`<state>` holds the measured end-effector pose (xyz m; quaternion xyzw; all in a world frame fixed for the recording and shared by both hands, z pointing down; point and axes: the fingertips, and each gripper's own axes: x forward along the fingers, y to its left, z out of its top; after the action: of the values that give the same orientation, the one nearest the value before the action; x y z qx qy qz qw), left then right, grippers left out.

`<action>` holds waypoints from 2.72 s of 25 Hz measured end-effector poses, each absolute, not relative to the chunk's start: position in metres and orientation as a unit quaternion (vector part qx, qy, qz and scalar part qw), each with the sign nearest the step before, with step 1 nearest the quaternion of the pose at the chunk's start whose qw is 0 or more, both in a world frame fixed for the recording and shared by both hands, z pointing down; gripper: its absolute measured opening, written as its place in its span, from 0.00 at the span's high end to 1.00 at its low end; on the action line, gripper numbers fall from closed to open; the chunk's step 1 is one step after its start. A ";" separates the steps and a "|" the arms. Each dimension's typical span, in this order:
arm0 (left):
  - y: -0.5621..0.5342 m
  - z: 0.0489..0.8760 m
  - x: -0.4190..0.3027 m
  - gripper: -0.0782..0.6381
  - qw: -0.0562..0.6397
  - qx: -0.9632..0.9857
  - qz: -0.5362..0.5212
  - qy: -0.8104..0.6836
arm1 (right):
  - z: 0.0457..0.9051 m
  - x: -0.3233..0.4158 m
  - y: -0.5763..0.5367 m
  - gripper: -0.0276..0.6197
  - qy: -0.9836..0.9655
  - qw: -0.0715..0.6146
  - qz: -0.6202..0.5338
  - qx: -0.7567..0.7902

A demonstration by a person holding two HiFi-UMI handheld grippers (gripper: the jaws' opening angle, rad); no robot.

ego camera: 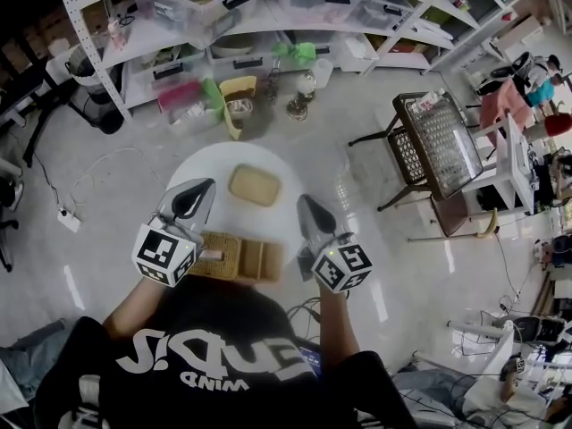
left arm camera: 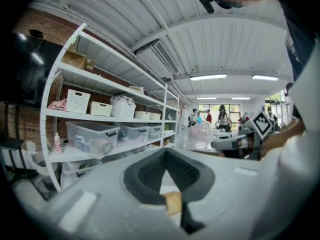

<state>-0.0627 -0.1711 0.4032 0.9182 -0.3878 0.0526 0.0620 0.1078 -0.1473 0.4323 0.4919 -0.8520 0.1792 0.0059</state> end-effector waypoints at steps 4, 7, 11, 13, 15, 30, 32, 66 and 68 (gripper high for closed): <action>-0.163 0.399 -0.064 0.89 0.062 0.919 0.048 -0.386 | 0.413 0.110 -0.128 0.95 -0.841 -0.006 0.153 0.518; -0.157 0.396 -0.062 0.89 0.062 0.920 0.044 -0.385 | 0.401 0.113 -0.114 0.95 -0.834 -0.014 0.135 0.535; -0.151 0.392 -0.063 0.89 0.062 0.920 0.041 -0.385 | 0.394 0.113 -0.098 0.95 -0.822 -0.025 0.111 0.557; -0.148 0.391 -0.066 0.89 0.061 0.919 0.040 -0.387 | 0.395 0.112 -0.092 0.95 -0.817 -0.025 0.100 0.567; -0.146 0.392 -0.068 0.89 0.060 0.918 0.040 -0.389 | 0.397 0.112 -0.086 0.95 -0.813 -0.021 0.087 0.576; -0.145 0.413 -0.063 0.89 0.049 0.917 0.059 -0.392 | 0.430 0.135 -0.075 0.95 -0.772 -0.012 0.101 0.628; -0.147 0.416 -0.063 0.89 0.050 0.916 0.059 -0.393 | 0.435 0.138 -0.076 0.95 -0.769 -0.008 0.103 0.631; -0.159 0.430 -0.051 0.89 0.065 0.914 0.058 -0.396 | 0.456 0.144 -0.092 0.95 -0.766 0.005 0.112 0.633; -0.157 0.431 -0.051 0.89 0.067 0.914 0.057 -0.395 | 0.456 0.143 -0.090 0.95 -0.766 0.004 0.114 0.632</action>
<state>-0.0515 -0.1568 0.4306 0.9144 -0.3951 0.0574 0.0670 0.1434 -0.0903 0.4557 0.6325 -0.7661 0.1140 0.0043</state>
